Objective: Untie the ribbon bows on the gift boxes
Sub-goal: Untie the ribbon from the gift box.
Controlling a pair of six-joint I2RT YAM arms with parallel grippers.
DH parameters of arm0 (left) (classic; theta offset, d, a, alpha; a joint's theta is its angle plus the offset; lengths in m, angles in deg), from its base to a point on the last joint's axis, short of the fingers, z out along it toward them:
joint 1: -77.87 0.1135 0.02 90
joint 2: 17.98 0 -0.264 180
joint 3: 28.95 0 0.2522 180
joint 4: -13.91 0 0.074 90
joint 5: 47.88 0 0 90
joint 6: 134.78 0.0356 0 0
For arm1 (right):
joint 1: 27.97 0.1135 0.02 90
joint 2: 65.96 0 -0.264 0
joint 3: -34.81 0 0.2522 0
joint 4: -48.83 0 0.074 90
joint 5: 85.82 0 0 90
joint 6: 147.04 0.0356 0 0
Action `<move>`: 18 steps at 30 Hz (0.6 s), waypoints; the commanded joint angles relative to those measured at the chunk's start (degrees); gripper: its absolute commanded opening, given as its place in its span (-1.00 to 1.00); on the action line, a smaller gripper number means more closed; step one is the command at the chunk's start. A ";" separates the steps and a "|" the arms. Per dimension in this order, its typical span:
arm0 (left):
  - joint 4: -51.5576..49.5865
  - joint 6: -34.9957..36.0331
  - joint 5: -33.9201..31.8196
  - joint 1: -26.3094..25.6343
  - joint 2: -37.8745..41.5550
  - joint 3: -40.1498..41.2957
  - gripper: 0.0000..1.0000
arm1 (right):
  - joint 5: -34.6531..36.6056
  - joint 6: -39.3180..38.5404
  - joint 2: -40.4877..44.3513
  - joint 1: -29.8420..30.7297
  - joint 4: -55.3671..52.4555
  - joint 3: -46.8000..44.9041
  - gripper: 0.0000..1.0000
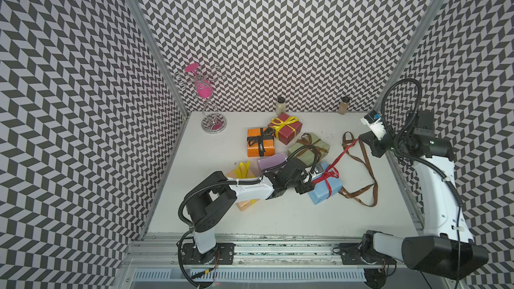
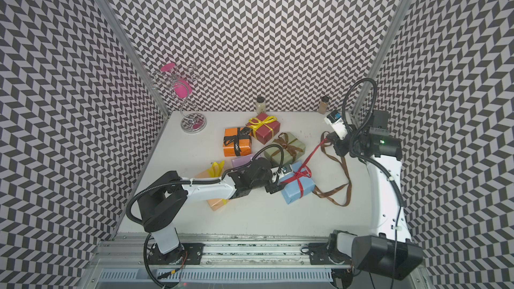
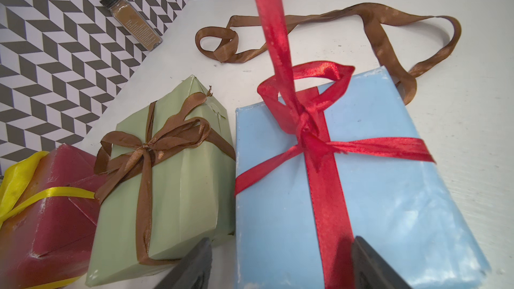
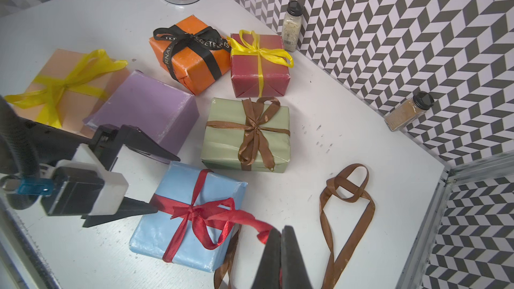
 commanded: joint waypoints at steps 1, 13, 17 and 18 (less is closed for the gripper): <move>-4.70 0.54 0.08 0.54 -1.77 1.40 0.58 | 2.65 4.03 -0.05 -1.49 5.28 -1.24 -1.00; -6.72 1.33 3.41 1.25 0.25 -0.04 0.57 | 2.38 12.08 -3.49 -2.74 13.08 -7.00 -0.55; -8.57 2.07 5.33 1.51 1.72 -1.69 0.57 | 3.44 8.69 -6.65 -1.78 8.17 -6.67 0.26; -9.16 2.21 5.80 1.60 1.90 -2.16 0.57 | 4.13 7.57 -6.87 -0.93 6.67 -6.46 0.29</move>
